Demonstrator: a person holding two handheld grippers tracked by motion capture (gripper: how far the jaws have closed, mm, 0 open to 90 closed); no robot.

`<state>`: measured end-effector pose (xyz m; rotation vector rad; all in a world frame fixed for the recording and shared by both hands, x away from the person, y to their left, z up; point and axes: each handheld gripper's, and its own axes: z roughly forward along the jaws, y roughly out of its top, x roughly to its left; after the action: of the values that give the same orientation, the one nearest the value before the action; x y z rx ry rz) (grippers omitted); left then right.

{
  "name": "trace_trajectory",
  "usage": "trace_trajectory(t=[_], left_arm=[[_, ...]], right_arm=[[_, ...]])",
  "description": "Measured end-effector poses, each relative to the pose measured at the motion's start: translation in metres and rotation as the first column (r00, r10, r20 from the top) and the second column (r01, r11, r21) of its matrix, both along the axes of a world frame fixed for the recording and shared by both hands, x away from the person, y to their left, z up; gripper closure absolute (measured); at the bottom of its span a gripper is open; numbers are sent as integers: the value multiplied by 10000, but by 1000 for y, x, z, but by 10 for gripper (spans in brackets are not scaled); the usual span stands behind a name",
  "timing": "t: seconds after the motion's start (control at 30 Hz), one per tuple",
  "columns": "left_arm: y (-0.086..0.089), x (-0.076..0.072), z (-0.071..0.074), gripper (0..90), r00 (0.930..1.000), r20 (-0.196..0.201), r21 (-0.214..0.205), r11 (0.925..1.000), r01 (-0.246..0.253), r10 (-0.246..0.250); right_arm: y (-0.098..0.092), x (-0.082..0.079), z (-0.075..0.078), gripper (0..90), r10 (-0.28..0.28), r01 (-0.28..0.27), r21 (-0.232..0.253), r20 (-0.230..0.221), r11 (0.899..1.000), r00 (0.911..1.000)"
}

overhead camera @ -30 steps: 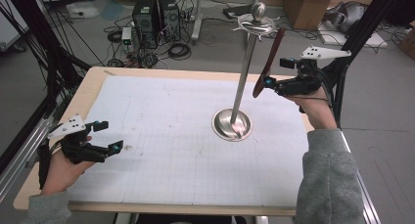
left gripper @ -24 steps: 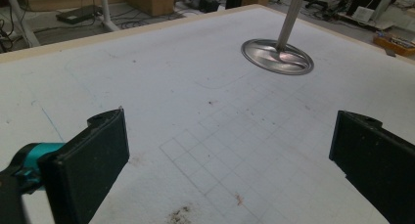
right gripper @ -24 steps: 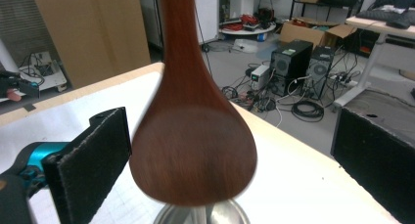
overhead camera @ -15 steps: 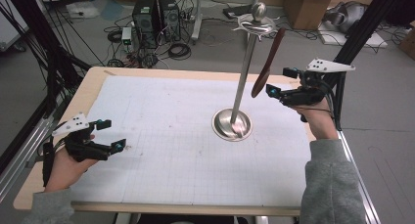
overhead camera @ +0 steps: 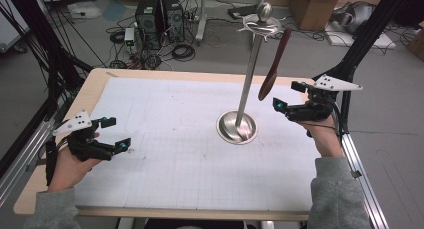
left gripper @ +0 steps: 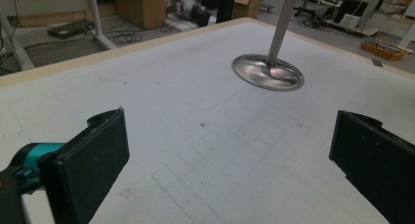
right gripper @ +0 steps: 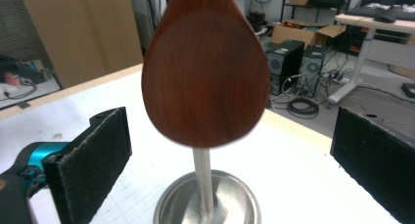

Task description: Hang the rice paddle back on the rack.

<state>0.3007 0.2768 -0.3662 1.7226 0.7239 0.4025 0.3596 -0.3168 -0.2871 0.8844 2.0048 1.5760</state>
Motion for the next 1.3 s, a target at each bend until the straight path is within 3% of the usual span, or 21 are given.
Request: trace_trajectory(t=[0.3,0.5,0.63,1.1,1.3], left_arm=[[2,3,1,18,10000,27,-202,9998,-21,21],[1,4,1,18,10000,-22,-241,9997,12,-12],[0,5,2,18,10000,1,-337,9994,59,-59],[-1,6,1,18,10000,-10,-331,9994,67,-67],[-1,6,1,18,10000,-37,-303,9995,88,-89]], right_arm=[[-10,-9,-15,3,-658,661,110,-257,9978,9975],[-12,-10,-29,3,-760,764,94,-437,9970,9962],[-12,-9,-40,3,-1173,1180,71,-641,9930,9910],[-17,-14,-66,3,-874,896,149,-1115,9959,9899],[-16,-14,-81,3,-692,664,-244,-1402,9975,9877]])
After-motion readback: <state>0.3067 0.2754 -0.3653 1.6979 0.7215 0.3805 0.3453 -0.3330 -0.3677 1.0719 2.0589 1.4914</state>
